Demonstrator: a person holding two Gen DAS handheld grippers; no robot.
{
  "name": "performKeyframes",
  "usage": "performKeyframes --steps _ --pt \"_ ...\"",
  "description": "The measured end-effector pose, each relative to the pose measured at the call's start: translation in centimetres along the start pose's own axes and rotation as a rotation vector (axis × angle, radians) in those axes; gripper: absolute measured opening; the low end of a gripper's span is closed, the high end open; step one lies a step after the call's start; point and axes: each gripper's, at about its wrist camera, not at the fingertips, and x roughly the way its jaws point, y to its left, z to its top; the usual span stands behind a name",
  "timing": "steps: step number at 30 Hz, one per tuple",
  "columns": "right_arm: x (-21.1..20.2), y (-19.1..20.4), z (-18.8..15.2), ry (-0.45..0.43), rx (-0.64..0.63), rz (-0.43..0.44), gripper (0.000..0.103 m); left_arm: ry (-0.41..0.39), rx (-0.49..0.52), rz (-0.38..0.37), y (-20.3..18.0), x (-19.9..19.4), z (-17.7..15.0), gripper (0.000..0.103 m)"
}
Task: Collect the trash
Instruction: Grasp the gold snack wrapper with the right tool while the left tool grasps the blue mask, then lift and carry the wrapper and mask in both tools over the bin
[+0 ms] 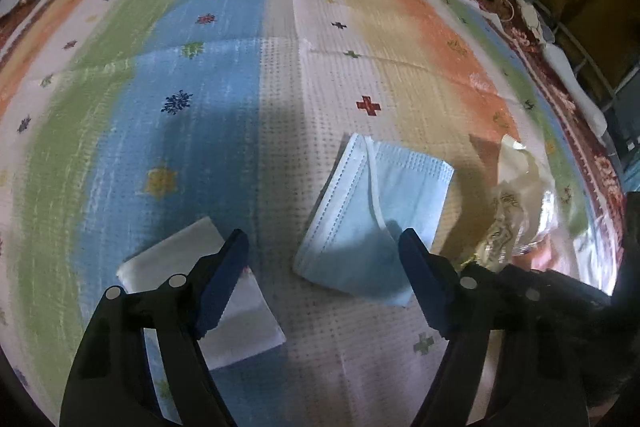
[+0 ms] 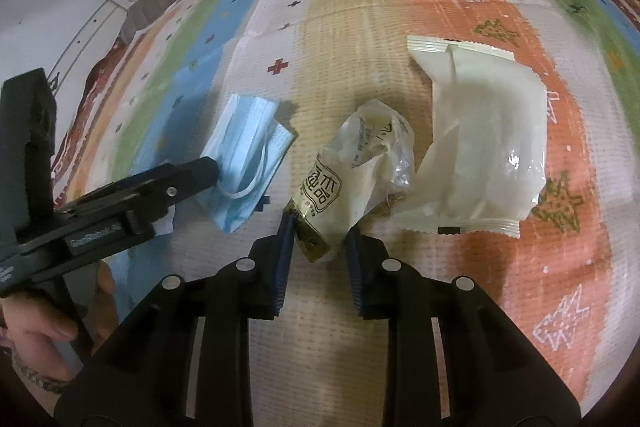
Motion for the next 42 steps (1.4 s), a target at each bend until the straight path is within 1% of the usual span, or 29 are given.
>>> performKeyframes --steps 2,5,7,9,11,12,14,16,17,20,27,32,34,37,42 --pt "-0.1 0.1 0.0 0.0 -0.004 -0.014 0.023 0.003 0.002 0.003 -0.1 0.5 0.0 0.073" --pt "0.1 0.7 -0.1 -0.001 -0.041 -0.046 0.023 -0.012 0.025 0.03 -0.7 0.6 -0.1 0.065" --pt "0.3 0.9 -0.2 0.001 -0.059 -0.057 0.022 -0.013 0.038 0.029 -1.1 0.7 -0.3 0.06" --pt "0.4 0.9 -0.2 0.002 -0.062 -0.061 0.021 -0.013 0.067 0.037 -1.6 0.8 -0.6 0.047" --pt "0.3 0.8 -0.2 0.001 -0.055 -0.058 0.021 -0.017 0.109 0.073 -2.2 0.9 -0.9 0.04" --pt "0.3 0.8 -0.2 0.002 -0.054 -0.056 0.021 -0.021 0.138 0.103 -2.4 0.9 -1.0 0.032" --pt "0.2 1.0 0.0 0.011 -0.041 -0.048 0.021 -0.018 0.176 0.125 -2.8 0.8 -1.1 0.017" --pt "-0.5 1.5 0.3 0.007 -0.038 -0.031 0.021 -0.007 0.184 0.132 -3.0 0.6 -1.2 0.012" --pt "-1.0 2.0 0.4 0.001 -0.058 -0.039 0.021 -0.003 0.179 0.132 -2.9 0.4 -1.2 0.01" --pt "-2.1 3.1 0.2 -0.017 -0.114 -0.076 0.021 0.0 0.146 0.118 -2.6 -0.6 -1.2 0.008" --pt "-4.4 4.4 -0.2 -0.038 -0.184 -0.124 0.021 -0.035 0.131 0.084 -2.3 -4.0 -1.0 0.008" --pt "-6.6 5.1 -0.7 -0.058 -0.204 -0.134 0.021 -0.03 0.087 0.119 -1.7 -5.9 -0.8 0.007" --pt "-7.6 5.6 -1.1 -0.066 -0.217 -0.132 0.021 -0.048 0.075 0.107 -1.6 -7.2 -0.8 0.007" --pt "-8.8 6.3 -1.8 -0.079 -0.244 -0.139 0.021 -0.063 0.088 0.105 -2.1 -9.1 -1.0 0.007" --pt "-10.9 6.8 -3.2 -0.093 -0.243 -0.129 0.021 -0.057 0.087 0.08 -3.0 -11.5 -2.0 0.007"
